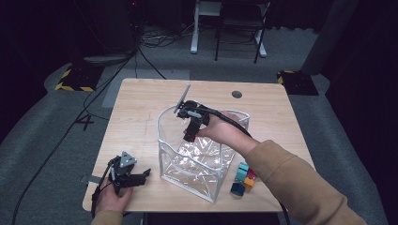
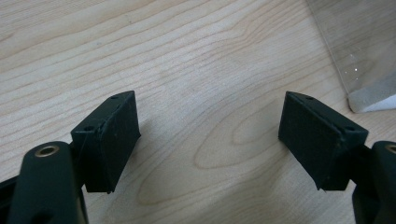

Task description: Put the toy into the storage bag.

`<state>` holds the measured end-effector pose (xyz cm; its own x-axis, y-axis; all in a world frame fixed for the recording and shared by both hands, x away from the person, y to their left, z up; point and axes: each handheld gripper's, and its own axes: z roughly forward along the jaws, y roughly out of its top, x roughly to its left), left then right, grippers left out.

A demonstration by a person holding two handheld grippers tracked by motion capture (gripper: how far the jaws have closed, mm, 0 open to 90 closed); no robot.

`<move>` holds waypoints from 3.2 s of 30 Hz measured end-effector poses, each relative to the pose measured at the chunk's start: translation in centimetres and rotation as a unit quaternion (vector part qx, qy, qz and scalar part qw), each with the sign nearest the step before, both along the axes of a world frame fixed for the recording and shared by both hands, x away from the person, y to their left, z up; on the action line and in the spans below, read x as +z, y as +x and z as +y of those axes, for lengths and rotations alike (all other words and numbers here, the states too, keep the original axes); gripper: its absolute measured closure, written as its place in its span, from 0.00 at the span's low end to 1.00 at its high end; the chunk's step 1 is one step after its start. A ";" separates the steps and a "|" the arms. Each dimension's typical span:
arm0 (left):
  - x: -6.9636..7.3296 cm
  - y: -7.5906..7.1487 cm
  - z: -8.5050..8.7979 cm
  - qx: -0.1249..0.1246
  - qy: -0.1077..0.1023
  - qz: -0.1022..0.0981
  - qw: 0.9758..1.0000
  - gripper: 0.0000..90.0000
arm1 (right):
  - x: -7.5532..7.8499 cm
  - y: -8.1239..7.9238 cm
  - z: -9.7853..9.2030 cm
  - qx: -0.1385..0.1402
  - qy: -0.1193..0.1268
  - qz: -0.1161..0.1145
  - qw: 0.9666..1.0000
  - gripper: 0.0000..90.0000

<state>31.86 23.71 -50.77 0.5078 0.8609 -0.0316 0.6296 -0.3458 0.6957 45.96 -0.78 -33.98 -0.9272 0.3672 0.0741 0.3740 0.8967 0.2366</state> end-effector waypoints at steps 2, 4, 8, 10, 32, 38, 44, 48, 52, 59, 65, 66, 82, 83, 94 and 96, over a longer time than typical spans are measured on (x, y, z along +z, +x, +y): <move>0.0 0.0 0.0 0.000 0.000 0.000 1.000 0.23 | 0.0 0.0 0.0 0.000 -0.001 0.002 1.000 0.64; 0.0 0.0 0.0 0.001 0.000 0.000 1.000 0.23 | 0.0 0.0 -0.1 0.001 0.001 0.004 1.000 0.64; 0.0 0.0 0.0 0.000 -0.001 0.000 1.000 0.23 | 0.1 -0.1 -0.2 0.005 0.006 0.002 1.000 0.61; 0.0 0.0 0.0 0.001 -0.001 0.000 1.000 0.23 | 0.4 -0.2 -0.2 0.006 0.015 -0.003 1.000 0.57; 0.0 0.0 0.0 0.000 0.001 0.001 1.000 0.23 | 7.6 -3.3 -11.2 -0.021 0.244 -0.081 0.966 0.52; 0.0 0.0 0.0 0.001 0.000 0.001 1.000 0.23 | 8.9 -5.3 -16.5 -0.049 0.299 -0.123 0.945 0.53; 0.0 0.1 0.1 0.002 0.002 0.001 1.000 0.23 | 9.0 -6.2 -19.8 -0.076 0.311 -0.142 0.937 0.54; 0.0 0.1 0.1 0.005 0.001 0.000 1.000 0.23 | 9.2 -6.9 -22.5 -0.099 0.331 -0.151 0.926 0.55; 0.0 0.0 0.1 0.005 0.000 0.000 1.000 0.23 | 9.4 -7.8 -24.9 -0.119 0.345 -0.175 0.915 0.54; 0.0 0.1 0.2 0.004 0.001 0.002 1.000 0.23 | 8.3 -8.6 -27.6 -0.146 0.339 -0.213 0.905 0.53; 0.0 0.1 0.4 -0.001 0.001 0.000 1.000 0.23 | 7.0 -8.2 -29.3 -0.174 0.328 -0.220 0.902 0.53; 0.0 0.1 0.4 -0.001 0.001 0.000 1.000 0.23 | 7.0 -8.2 -29.3 -0.174 0.328 -0.220 0.902 0.53; 0.0 0.1 0.4 0.007 0.000 0.001 1.000 0.23 | 2.0 -6.8 -31.0 -0.215 0.283 -0.225 0.907 0.53; 0.0 0.1 0.4 0.007 0.000 0.002 1.000 0.23 | 0.9 -6.6 -30.9 -0.221 0.271 -0.220 0.911 0.53; 0.0 0.1 0.5 0.007 0.000 0.001 1.000 0.23 | -4.1 -5.4 -31.7 -0.248 0.223 -0.184 0.925 0.52; 0.0 0.1 0.5 0.009 0.000 0.002 1.000 0.23 | -4.6 -5.3 -31.8 -0.252 0.221 -0.177 0.925 0.52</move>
